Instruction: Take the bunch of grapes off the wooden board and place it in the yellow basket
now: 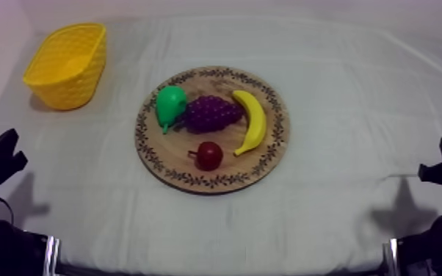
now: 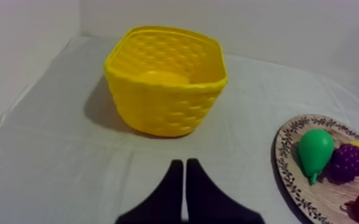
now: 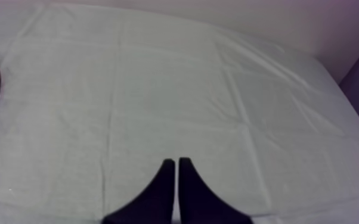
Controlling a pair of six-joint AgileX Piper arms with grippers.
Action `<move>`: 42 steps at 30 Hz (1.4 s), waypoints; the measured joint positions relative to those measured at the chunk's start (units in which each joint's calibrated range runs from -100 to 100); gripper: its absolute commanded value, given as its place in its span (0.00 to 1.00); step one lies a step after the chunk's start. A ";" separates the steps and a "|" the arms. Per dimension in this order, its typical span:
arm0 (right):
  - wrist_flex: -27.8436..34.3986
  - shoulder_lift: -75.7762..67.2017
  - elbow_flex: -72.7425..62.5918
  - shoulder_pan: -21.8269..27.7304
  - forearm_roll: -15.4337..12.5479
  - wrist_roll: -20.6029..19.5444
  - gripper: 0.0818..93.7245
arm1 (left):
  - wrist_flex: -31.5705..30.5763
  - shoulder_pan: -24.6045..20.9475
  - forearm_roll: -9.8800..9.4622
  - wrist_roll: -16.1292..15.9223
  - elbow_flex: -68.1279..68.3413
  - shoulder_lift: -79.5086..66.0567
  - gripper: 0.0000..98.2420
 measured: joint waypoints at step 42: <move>0.00 0.00 0.00 0.00 0.00 0.03 0.00 | 8.01 16.37 -6.19 -6.75 -16.61 20.65 0.00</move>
